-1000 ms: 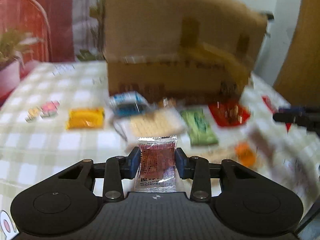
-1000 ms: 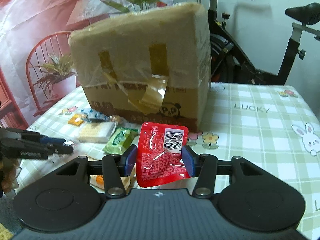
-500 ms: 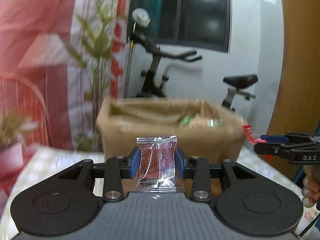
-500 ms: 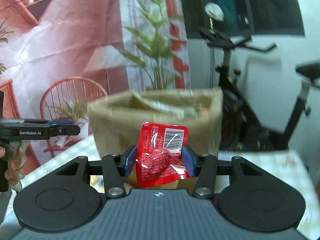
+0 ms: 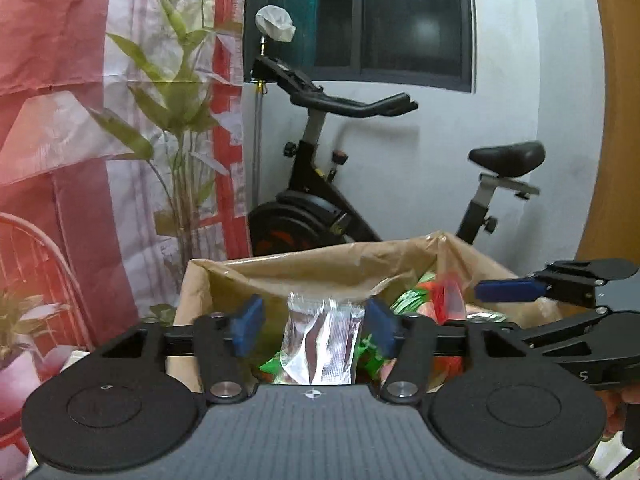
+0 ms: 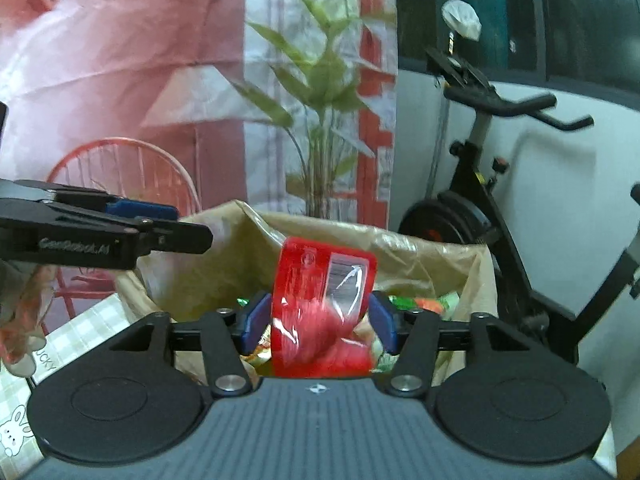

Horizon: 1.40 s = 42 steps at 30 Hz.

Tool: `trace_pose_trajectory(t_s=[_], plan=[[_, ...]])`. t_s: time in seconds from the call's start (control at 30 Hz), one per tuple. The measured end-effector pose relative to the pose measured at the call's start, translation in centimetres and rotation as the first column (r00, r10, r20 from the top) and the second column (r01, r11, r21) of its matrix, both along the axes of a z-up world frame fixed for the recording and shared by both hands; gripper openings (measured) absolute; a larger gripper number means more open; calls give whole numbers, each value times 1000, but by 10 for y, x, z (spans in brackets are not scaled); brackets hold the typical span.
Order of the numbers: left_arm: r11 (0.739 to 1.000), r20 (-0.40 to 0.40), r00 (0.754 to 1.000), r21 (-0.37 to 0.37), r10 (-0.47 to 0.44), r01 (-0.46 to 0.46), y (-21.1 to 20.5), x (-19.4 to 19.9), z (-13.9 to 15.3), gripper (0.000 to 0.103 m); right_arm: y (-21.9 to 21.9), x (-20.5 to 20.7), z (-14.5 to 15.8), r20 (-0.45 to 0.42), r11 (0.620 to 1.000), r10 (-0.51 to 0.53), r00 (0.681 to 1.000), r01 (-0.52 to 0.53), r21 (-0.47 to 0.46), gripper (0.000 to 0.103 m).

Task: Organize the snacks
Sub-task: 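Carry both packets over the box and open both tools to drop them, then grasp the orange-wrapped candy with the right tool while the left reaches toward the snacks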

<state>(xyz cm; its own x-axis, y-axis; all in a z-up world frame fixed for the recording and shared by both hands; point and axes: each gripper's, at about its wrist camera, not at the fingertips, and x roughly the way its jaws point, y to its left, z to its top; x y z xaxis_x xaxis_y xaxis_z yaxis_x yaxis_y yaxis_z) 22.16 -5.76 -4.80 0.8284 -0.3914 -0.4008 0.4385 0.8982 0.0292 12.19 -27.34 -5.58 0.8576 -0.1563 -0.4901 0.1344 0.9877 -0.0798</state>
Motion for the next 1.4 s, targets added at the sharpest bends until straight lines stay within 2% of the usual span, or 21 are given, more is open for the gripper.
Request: trace_pose_trajectory(t_s=[0.1,0.37,0.53,0.63,0.83,1.0,1.13,1.4], plan=[[1000,-14,1000,-9,7,-7,9,-6,-3,69,-1,-9,0,20,999,0,1000,-1,35,75],[994,-76,994,-71,74,-80,55,-30,-4,69,-1,-65,5,61,992,-15,998,7,129,81],[994,-48,994,-46,94,-96,75,-56,-7,71,3,-106,-2,93,992,-60,994,49,119,84],[994,-57,994,-44,97,-99,88,-66,-11,71,1,-126,-10,109,982,-112,988,93,164,84],[989,-86,987,-31,138,-141,107,-72,-26,71,-6,-143,-40,59,958,-193,979,175,228,84],[979,-100,976,-41,195,-200,125,-69,-36,71,-7,-145,-64,20,934,-230,973,215,284,78],[967,-130,961,-52,242,-251,141,-63,-43,70,-4,-138,-84,-31,934,-228,973,228,275,73],[970,-164,960,-44,229,-239,140,-55,-66,69,-10,-122,-127,-149,942,-238,960,266,204,58]])
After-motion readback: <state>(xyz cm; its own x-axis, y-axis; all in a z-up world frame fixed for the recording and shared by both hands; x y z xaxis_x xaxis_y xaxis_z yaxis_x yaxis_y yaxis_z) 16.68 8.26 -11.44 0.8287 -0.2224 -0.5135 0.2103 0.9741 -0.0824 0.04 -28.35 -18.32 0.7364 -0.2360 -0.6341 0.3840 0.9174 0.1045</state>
